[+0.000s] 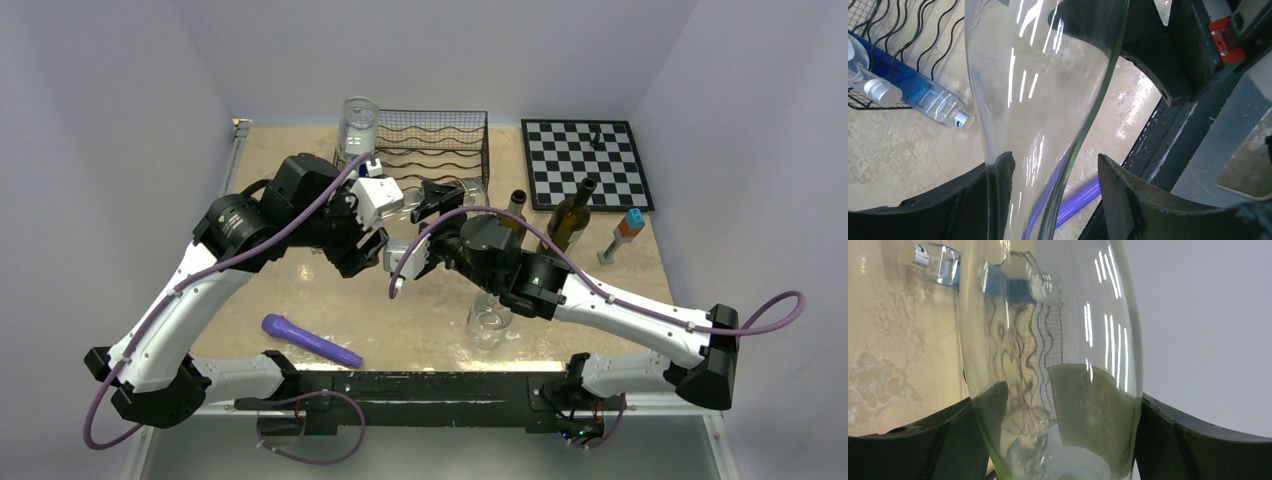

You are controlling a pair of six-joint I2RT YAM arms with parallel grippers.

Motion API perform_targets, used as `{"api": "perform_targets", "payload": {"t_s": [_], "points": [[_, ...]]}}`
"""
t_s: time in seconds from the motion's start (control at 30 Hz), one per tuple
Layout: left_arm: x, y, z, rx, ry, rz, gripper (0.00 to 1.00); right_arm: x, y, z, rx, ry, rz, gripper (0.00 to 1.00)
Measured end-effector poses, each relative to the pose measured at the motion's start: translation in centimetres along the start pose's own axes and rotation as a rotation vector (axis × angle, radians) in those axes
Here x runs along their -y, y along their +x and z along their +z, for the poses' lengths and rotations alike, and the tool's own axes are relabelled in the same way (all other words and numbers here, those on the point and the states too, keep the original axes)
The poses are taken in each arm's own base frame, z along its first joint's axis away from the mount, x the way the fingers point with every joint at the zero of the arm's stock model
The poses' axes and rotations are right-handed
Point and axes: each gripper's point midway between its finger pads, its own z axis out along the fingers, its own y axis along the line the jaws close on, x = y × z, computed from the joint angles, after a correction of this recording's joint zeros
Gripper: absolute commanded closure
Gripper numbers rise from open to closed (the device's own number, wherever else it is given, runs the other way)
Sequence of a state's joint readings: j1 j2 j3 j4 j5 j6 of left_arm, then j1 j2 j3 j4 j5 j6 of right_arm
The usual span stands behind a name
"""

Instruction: Put the wine bottle on the wine rack

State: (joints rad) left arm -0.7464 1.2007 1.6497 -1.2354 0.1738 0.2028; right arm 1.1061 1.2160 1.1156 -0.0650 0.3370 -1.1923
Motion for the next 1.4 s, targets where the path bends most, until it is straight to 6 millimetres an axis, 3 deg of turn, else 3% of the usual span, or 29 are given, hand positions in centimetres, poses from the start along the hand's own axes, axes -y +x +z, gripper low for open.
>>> {"api": "perform_targets", "payload": {"t_s": [0.07, 0.23, 0.47, 0.53, 0.77, 0.97, 1.13, 1.4], "points": [[0.1, 0.0, 0.0, 0.001, 0.005, 0.004, 0.33, 0.4, -0.1, -0.5, 0.012, 0.007, -0.004, 1.0], [-0.3, 0.4, 0.1, -0.019, -0.015, -0.004, 0.6, 0.2, -0.2, -0.6, 0.014, -0.01, -0.03, 1.0], [-0.3, 0.7, 0.4, -0.036, -0.012, -0.002, 0.76, -0.3, 0.0, -0.7, 0.009, -0.029, -0.034, 1.0], [-0.2, 0.7, 0.4, -0.037, -0.008, -0.003, 1.0, -0.3, 0.0, -0.7, 0.009, -0.03, -0.031, 1.0], [-0.2, 0.4, 0.6, -0.028, -0.006, -0.013, 1.0, -0.5, 0.2, -1.0, 0.003, -0.042, -0.023, 0.98], [0.3, 0.1, -0.1, 0.055, -0.018, -0.019, 1.0, -0.1, -0.5, -1.8, 0.051, -0.037, -0.056, 0.76], [0.3, -0.2, -0.2, 0.073, -0.026, -0.027, 1.0, -0.1, -0.6, -1.8, 0.07, -0.015, -0.063, 0.41], [-0.1, -0.3, 0.0, 0.081, -0.046, -0.025, 1.0, -0.1, -0.5, -1.5, 0.075, 0.009, -0.08, 0.18]]}}
